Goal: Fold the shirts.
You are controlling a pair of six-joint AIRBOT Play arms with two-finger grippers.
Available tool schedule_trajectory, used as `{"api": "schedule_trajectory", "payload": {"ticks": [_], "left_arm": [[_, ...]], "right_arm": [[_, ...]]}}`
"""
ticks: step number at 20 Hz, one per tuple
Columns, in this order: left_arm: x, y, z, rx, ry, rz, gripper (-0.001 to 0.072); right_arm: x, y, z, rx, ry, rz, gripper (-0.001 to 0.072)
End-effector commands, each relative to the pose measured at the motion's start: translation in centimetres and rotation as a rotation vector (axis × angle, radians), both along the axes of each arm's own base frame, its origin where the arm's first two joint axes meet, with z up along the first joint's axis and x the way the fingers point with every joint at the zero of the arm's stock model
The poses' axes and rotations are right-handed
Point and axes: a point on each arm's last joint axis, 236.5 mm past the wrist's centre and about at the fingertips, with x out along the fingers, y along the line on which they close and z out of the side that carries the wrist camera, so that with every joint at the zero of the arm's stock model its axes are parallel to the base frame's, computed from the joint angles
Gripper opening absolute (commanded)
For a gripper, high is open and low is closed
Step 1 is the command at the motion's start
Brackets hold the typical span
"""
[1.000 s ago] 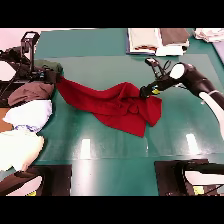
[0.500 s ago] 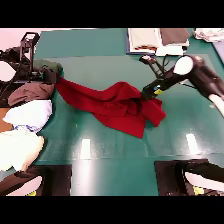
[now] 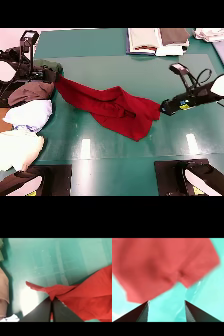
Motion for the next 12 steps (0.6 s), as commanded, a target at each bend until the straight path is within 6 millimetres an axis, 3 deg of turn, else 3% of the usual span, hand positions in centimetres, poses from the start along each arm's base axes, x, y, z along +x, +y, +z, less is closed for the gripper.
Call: {"api": "schedule_trajectory", "payload": {"ticks": [1,3,6,10,12], "left_arm": [[0.0,0.0,0.0,-0.003,0.000,0.003,0.0022],[0.0,-0.1,0.0,-0.008,0.001,0.005,0.0022],[0.0,-0.1,0.0,-0.012,0.003,0.005,0.0022],[0.0,-0.5,0.1,-0.034,0.004,0.002,0.0022],[0.0,-0.5,0.1,-0.034,0.003,0.003,0.0022]], "right_arm": [[1.6,-4.2,-5.8,0.127,0.081,-0.271,0.0508],[3.1,-5.7,-8.9,0.194,0.125,-0.382,0.0508],[5.1,-6.5,-11.8,0.213,0.167,-0.444,0.0505],[8.1,-4.3,-13.1,0.224,0.193,-0.386,0.0502],[9.4,-2.7,-13.3,0.218,0.193,-0.332,0.0428]]}}
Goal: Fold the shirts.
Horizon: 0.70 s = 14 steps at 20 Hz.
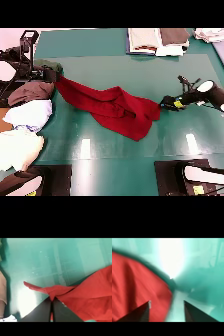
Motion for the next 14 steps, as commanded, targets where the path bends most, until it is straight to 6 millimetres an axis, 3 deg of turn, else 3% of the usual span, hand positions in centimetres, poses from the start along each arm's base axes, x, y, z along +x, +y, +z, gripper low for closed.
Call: {"api": "schedule_trajectory", "payload": {"ticks": [1,3,4,6,7,8,9,11,13,14], "left_arm": [[0.0,-0.2,0.0,-0.009,0.000,-0.001,0.0022],[0.0,-0.2,0.0,-0.009,0.001,-0.001,0.0022],[0.0,-0.2,0.0,-0.009,-0.001,-0.001,0.0022],[0.4,0.0,1.6,-0.006,-0.048,0.002,0.0022],[0.8,0.3,4.2,0.002,-0.111,0.006,0.0022],[0.9,0.7,7.7,0.012,-0.193,0.011,0.0022],[0.7,1.3,12.5,0.025,-0.301,0.020,0.0022],[-1.9,2.5,23.3,0.021,-0.533,0.041,0.0022],[-7.0,3.3,33.2,-0.020,-0.756,0.054,0.0022],[-10.1,3.7,37.2,-0.043,-0.854,0.057,0.0022]], "right_arm": [[2.5,2.4,-1.0,0.006,-0.003,0.062,0.0406],[3.3,3.8,-0.9,-0.003,-0.018,0.110,0.0105],[3.8,4.5,-0.3,-0.006,-0.043,0.146,0.0015],[5.1,5.4,2.5,-0.014,-0.116,0.192,0.0015],[6.4,5.4,5.4,-0.023,-0.195,0.200,0.0014],[7.8,5.4,9.4,-0.035,-0.299,0.198,0.0014],[8.9,5.1,14.1,-0.050,-0.414,0.194,0.0014],[9.5,4.4,25.4,-0.089,-0.679,0.183,0.0014],[7.1,3.5,36.7,-0.133,-0.934,0.155,0.0014],[5.2,3.2,40.9,-0.153,-1.032,0.141,0.0014]]}}
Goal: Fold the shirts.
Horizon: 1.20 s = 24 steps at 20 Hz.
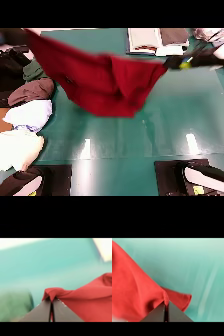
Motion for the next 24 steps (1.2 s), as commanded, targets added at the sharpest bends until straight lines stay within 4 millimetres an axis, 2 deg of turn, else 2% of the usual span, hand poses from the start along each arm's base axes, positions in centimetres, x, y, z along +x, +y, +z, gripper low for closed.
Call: {"api": "schedule_trajectory", "payload": {"ticks": [1,2,3,5,7,8,10,11,12,16,18,19,21,22,24], "left_arm": [[-9.7,1.9,14.1,-0.046,-0.343,0.011,0.0022],[-12.4,2.2,16.3,-0.062,-0.405,0.006,0.0022],[-14.7,2.4,17.8,-0.074,-0.452,-0.001,0.0022],[-17.8,2.6,18.9,-0.092,-0.495,-0.015,0.0022],[-17.7,2.4,17.2,-0.082,-0.424,-0.025,0.0022],[-16.7,2.1,15.6,-0.068,-0.355,-0.027,0.0022],[-14.0,1.5,12.1,-0.041,-0.211,-0.032,0.0022],[-12.4,1.3,10.4,-0.029,-0.145,-0.034,0.0022],[-10.7,0.8,8.7,-0.021,-0.081,-0.040,0.0022],[-3.6,-2.1,2.2,-0.030,0.133,-0.102,0.0022],[-1.0,-2.7,-0.3,-0.022,0.200,-0.109,0.0022],[-0.6,-2.8,-0.6,-0.022,0.204,-0.108,0.0022],[-1.1,-2.7,0.5,-0.028,0.168,-0.107,0.0021],[-2.0,-2.5,1.6,-0.032,0.137,-0.107,0.0021],[-5.1,-1.9,5.3,-0.049,0.028,-0.107,0.0022]], "right_arm": [[-5.9,-1.1,16.4,-0.032,-0.386,-0.032,0.0014],[-8.2,-1.5,19.5,-0.043,-0.464,-0.047,0.0014],[-10.3,-1.9,21.8,-0.055,-0.519,-0.059,0.0014],[-14.0,-2.7,25.1,-0.082,-0.611,-0.096,0.0014],[-16.4,-3.4,26.3,-0.103,-0.656,-0.137,0.0014],[-17.2,-3.9,26.5,-0.114,-0.667,-0.161,0.0014],[-18.0,-5.0,25.8,-0.129,-0.661,-0.207,0.0014],[-17.9,-5.4,24.7,-0.131,-0.632,-0.222,0.0014],[-17.6,-5.7,23.2,-0.129,-0.590,-0.227,0.0014],[-15.0,-6.0,14.9,-0.096,-0.358,-0.195,0.0014],[-13.8,-5.4,12.1,-0.078,-0.279,-0.161,0.0014],[-13.5,-5.1,11.5,-0.075,-0.263,-0.147,0.0014],[-13.1,-4.6,11.7,-0.075,-0.261,-0.124,0.0014],[-13.0,-4.3,12.4,-0.078,-0.274,-0.114,0.0013],[-13.5,-3.9,14.5,-0.091,-0.312,-0.100,0.0014]]}}
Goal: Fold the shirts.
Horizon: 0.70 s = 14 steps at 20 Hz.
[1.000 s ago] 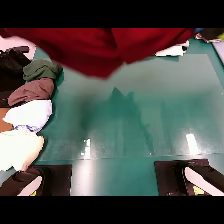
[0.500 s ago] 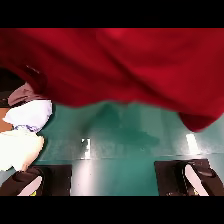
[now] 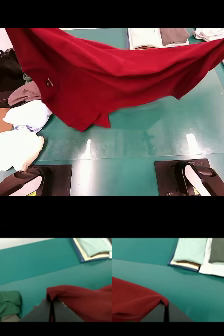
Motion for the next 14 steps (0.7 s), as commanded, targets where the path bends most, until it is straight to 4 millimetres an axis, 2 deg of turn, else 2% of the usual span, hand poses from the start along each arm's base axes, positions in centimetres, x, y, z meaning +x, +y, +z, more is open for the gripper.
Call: {"api": "schedule_trajectory", "payload": {"ticks": [1,5,7,8,9,11,13,14], "left_arm": [[-4.2,0.7,5.0,-0.036,-0.160,0.002,0.0022],[-13.8,2.6,14.2,-0.120,-0.498,0.014,0.0021],[-17.2,3.2,16.2,-0.146,-0.586,0.015,0.0021],[-17.9,3.3,16.6,-0.152,-0.604,0.014,0.0020],[-18.3,3.3,16.9,-0.154,-0.612,0.011,0.0020],[-18.0,3.3,17.5,-0.162,-0.630,0.010,0.0020],[-14.4,2.9,16.3,-0.142,-0.579,0.023,0.0020],[-11.6,2.6,15.0,-0.120,-0.527,0.028,0.0021]], "right_arm": [[-0.6,0.8,1.9,-0.023,-0.016,0.034,0.0014],[-3.4,1.1,5.5,-0.085,-0.083,0.033,0.0014],[-4.7,-0.3,6.6,-0.097,-0.103,-0.045,0.0013],[-5.3,-0.9,6.7,-0.110,-0.095,-0.078,0.0013],[-5.8,-1.5,6.4,-0.124,-0.072,-0.102,0.0013],[-6.3,-2.0,5.3,-0.127,-0.007,-0.121,0.0013],[-5.5,-2.1,3.9,-0.112,0.073,-0.111,0.0013],[-4.6,-2.1,3.1,-0.088,0.116,-0.109,0.0013]]}}
